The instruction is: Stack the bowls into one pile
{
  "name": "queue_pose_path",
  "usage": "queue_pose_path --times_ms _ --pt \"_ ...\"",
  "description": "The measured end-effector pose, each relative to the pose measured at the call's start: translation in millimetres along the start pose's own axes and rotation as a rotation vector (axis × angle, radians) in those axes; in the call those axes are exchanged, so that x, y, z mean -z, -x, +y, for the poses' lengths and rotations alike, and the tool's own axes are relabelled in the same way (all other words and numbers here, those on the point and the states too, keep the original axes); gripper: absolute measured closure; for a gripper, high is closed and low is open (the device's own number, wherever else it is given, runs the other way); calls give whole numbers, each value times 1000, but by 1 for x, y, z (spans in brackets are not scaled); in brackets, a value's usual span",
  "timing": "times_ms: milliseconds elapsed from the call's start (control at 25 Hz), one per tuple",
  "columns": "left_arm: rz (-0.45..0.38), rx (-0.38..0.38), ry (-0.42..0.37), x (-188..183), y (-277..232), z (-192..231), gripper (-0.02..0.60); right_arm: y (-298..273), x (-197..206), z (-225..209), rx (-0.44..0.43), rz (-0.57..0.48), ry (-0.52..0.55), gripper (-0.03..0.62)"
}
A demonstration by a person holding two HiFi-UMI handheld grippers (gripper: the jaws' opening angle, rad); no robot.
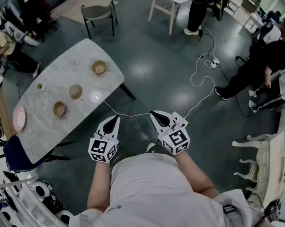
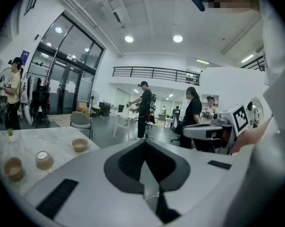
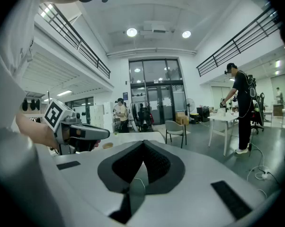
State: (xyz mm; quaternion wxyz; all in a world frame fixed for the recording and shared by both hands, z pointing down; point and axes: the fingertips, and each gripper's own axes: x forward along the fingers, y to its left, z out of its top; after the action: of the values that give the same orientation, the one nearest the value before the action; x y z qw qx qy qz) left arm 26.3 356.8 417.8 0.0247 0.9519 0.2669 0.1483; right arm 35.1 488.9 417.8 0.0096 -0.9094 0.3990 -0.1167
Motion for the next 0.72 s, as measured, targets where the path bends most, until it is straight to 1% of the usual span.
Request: queue_pose_path --times_ms 120,240,400,520,720 --pt "8 -18 2 2 -6 -9 580 10 3 -9 -11 -3 -1 588" --pt "15 -51 12 3 -9 -14 580 15 7 -18 -27 0 -7 588" --pt "53 -91 0 13 -8 -15 580 15 13 -25 -49 -19 -69 586" --pt "67 -115 7 19 -6 -11 580 11 16 -27 -63 -22 -94 586" --pt "87 -136 36 25 -15 6 580 -1 24 -29 -68 17 -100 586"
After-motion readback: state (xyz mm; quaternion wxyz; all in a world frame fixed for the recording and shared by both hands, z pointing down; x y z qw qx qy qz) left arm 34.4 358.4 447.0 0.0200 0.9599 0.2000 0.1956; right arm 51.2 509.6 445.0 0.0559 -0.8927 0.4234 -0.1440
